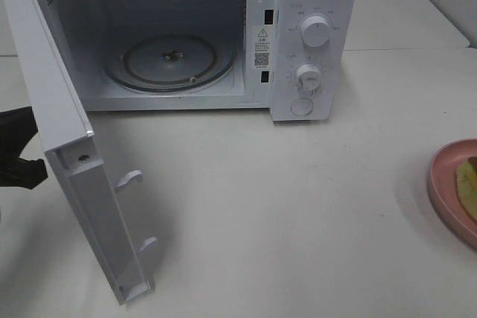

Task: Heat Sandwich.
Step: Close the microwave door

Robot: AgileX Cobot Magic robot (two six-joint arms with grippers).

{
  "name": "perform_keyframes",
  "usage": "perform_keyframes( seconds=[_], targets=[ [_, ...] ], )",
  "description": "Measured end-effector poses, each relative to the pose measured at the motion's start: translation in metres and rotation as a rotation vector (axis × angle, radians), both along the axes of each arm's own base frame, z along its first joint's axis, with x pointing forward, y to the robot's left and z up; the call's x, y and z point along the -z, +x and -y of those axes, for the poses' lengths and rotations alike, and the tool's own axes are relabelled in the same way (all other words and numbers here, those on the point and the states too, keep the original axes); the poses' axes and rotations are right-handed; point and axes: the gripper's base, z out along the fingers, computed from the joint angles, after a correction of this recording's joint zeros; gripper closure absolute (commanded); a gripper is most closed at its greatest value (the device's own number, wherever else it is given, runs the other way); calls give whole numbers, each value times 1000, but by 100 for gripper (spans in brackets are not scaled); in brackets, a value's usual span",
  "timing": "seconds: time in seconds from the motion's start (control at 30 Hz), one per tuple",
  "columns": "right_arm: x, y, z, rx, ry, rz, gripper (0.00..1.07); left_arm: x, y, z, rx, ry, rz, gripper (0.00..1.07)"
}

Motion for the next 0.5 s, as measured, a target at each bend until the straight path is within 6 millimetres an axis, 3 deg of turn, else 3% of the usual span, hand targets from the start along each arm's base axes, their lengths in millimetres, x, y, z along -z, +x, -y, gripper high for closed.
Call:
perform_keyframes(
  seconds=[0.5],
  targets=[
    [0, 0, 0, 0, 0, 0, 31, 16, 13, 57, 8, -5, 6, 107]
  ],
)
